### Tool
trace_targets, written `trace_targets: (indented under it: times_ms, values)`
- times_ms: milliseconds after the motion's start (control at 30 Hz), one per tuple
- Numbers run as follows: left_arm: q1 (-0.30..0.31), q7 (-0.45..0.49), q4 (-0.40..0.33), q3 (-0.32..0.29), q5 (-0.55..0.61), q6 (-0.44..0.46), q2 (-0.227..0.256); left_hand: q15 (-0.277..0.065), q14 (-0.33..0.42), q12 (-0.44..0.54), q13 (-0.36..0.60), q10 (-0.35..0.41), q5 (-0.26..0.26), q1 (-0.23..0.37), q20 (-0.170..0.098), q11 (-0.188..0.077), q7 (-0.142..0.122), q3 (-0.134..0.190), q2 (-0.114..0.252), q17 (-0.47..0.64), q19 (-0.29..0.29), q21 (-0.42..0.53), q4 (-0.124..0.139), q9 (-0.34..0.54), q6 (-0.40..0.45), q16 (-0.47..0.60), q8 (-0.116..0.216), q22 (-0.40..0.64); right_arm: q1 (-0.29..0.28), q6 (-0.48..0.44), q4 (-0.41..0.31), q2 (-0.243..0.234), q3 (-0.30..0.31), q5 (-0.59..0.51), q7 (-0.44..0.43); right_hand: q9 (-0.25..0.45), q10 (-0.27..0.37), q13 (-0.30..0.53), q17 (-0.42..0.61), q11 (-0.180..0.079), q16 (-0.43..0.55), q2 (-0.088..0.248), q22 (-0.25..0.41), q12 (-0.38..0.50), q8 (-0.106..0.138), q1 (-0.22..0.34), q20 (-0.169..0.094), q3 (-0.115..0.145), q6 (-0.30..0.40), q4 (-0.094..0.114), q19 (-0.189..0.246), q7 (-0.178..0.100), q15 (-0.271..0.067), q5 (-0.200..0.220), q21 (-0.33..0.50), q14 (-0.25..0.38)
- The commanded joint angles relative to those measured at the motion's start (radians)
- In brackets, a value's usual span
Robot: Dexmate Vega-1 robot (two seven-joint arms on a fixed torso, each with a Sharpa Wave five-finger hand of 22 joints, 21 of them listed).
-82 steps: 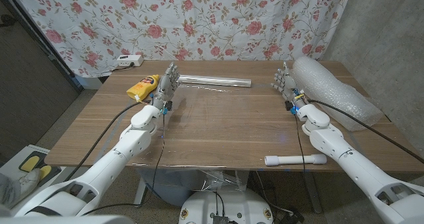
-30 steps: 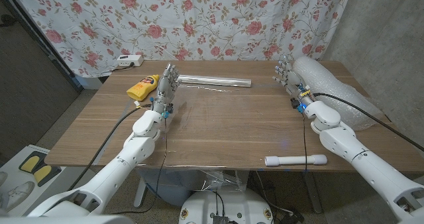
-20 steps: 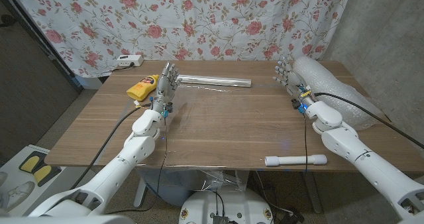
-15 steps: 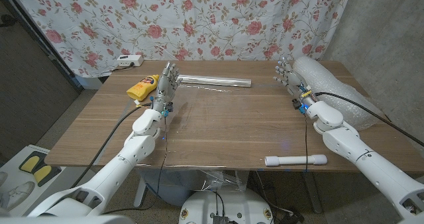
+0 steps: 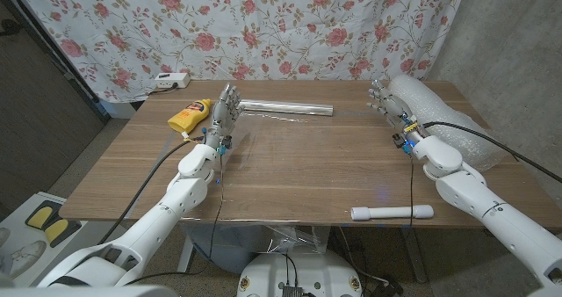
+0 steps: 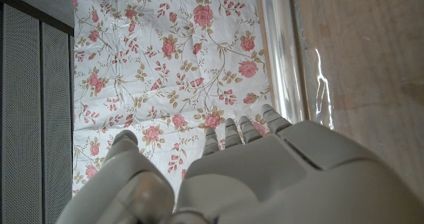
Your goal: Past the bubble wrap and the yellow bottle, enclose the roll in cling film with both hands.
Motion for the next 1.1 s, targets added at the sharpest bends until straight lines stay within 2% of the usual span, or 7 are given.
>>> trace_targets:
  times_ms: [33, 133, 567, 1100]
  values:
    - [-0.016, -0.001, 0.026, 0.011, 0.010, 0.004, -0.008, -0.002, -0.008, 0.003, 0.003, 0.004, 0.005, 0.004, -0.009, -0.002, -0.003, 0.003, 0.010, 0.005, 0.001, -0.003, -0.004, 0.002, 0.008, 0.006, 0.006, 0.003, -0.044, 0.016, -0.050, -0.058, 0.023, -0.078, -0.048, 0.002, 0.005, 0.004, 0.002, -0.002, -0.002, 0.003, 0.003, 0.000, 0.007, 0.017, -0.010, 0.002, -0.003, -0.012, 0.011, 0.008, -0.008, -0.006, 0.005, -0.002]
    - [-0.020, -0.006, 0.039, 0.013, 0.007, -0.001, -0.017, -0.001, -0.008, 0.004, 0.003, 0.006, 0.005, 0.004, -0.009, 0.002, -0.003, 0.003, 0.011, 0.005, 0.001, -0.003, -0.005, 0.002, 0.009, 0.006, 0.006, 0.003, -0.056, 0.012, -0.064, -0.078, 0.025, -0.112, -0.065, 0.002, 0.006, 0.004, 0.002, -0.003, 0.000, 0.003, 0.003, 0.000, 0.007, 0.025, -0.015, 0.004, -0.003, -0.016, 0.021, 0.007, -0.012, -0.007, 0.008, 0.003]
    - [-0.016, 0.014, 0.016, 0.023, 0.026, 0.012, -0.009, -0.002, -0.010, 0.004, 0.002, 0.008, 0.004, 0.004, -0.010, 0.000, -0.005, 0.003, 0.012, 0.005, 0.001, -0.005, -0.007, 0.002, 0.009, 0.006, 0.005, 0.003, -0.089, 0.047, -0.075, -0.103, 0.033, -0.171, -0.083, 0.002, 0.014, 0.004, 0.001, -0.007, 0.001, 0.006, 0.003, 0.002, 0.008, 0.039, -0.017, 0.009, 0.002, -0.025, 0.018, 0.006, -0.014, -0.009, 0.005, 0.007]
    - [-0.011, 0.029, -0.006, 0.029, 0.034, 0.029, -0.003, -0.001, -0.011, 0.004, 0.002, 0.007, 0.004, 0.003, -0.010, 0.001, -0.004, 0.002, 0.013, 0.005, -0.001, -0.007, -0.008, 0.002, 0.009, 0.006, 0.005, 0.003, -0.194, 0.036, -0.208, -0.191, 0.075, -0.310, -0.144, 0.002, 0.035, 0.004, 0.000, -0.019, 0.003, 0.012, 0.002, 0.008, 0.011, 0.059, -0.015, 0.018, 0.010, -0.035, 0.017, 0.003, -0.018, -0.011, 0.004, 0.013]
